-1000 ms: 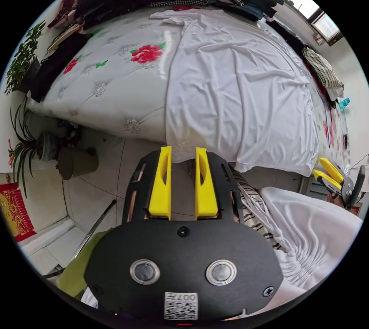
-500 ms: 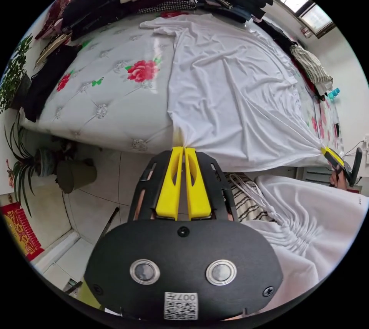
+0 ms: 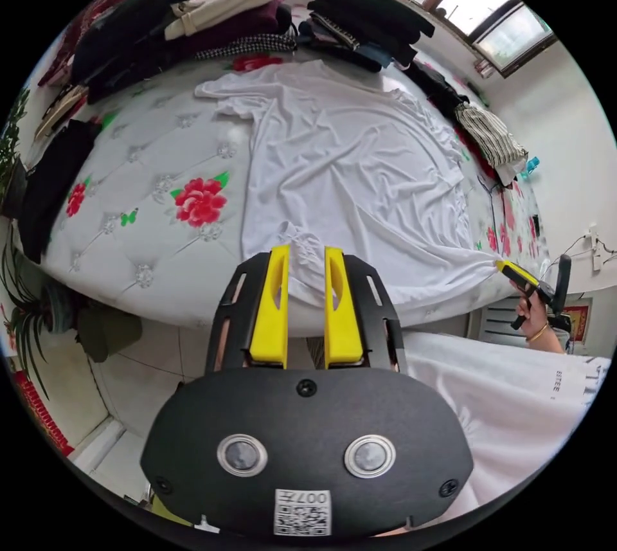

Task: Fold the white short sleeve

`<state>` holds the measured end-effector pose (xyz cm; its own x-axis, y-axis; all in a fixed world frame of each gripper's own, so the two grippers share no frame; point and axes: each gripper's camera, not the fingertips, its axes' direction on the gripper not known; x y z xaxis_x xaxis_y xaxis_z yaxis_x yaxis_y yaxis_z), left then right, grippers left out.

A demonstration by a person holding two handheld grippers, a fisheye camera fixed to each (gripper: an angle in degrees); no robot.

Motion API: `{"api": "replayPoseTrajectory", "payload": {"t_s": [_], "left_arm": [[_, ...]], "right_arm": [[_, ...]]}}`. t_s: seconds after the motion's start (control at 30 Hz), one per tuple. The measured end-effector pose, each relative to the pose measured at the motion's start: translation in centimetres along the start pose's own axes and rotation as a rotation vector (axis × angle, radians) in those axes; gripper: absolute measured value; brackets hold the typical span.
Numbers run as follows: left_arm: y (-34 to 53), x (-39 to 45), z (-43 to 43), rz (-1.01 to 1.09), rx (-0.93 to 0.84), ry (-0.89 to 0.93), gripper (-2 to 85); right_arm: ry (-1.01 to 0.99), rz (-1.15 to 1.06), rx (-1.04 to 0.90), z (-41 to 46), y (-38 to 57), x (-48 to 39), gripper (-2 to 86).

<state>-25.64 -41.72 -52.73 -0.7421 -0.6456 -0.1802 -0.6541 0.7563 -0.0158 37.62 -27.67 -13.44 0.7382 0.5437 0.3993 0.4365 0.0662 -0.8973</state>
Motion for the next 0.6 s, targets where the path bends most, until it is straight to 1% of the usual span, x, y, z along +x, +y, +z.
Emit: {"api": "replayPoseTrajectory", "payload": {"t_s": [0.07, 0.13, 0.23, 0.4, 0.47, 0.57, 0.6], "left_arm": [[1.5, -0.9, -0.9, 0.011, -0.004, -0.042, 8.2], [3.4, -2.4, -1.0, 0.01, -0.051, -0.075, 8.2], [4.2, -3.8, -0.8, -0.013, -0.087, -0.05, 8.3], [2.9, -3.2, -1.3, 0.034, -0.057, -0.035, 7.8], [2.4, -3.0, -0.9, 0.052, -0.085, -0.035, 6.5], [2.3, -3.5, 0.1, 0.054, -0.174, -0.072, 0.7], [2.6, -4.0, -0.6, 0.044, -0.156, -0.044, 0.1]], "right_arm": [[-0.024, 0.024, 0.011, -0.2, 0.5, 0.2, -0.3], [-0.035, 0.031, 0.004, -0.1, 1.0, 0.3, -0.2], [-0.024, 0.028, -0.01, -0.1, 1.5, 0.2, -0.2], [-0.031, 0.024, -0.002, -1.1, 1.8, -0.3, -0.2], [-0.028, 0.018, -0.003, -1.6, 2.0, -0.6, -0.2], [-0.028, 0.005, -0.005, -2.1, 2.5, -1.0, -0.2], [-0.028, 0.001, -0.006, -2.2, 2.6, -1.1, -0.2]]}}
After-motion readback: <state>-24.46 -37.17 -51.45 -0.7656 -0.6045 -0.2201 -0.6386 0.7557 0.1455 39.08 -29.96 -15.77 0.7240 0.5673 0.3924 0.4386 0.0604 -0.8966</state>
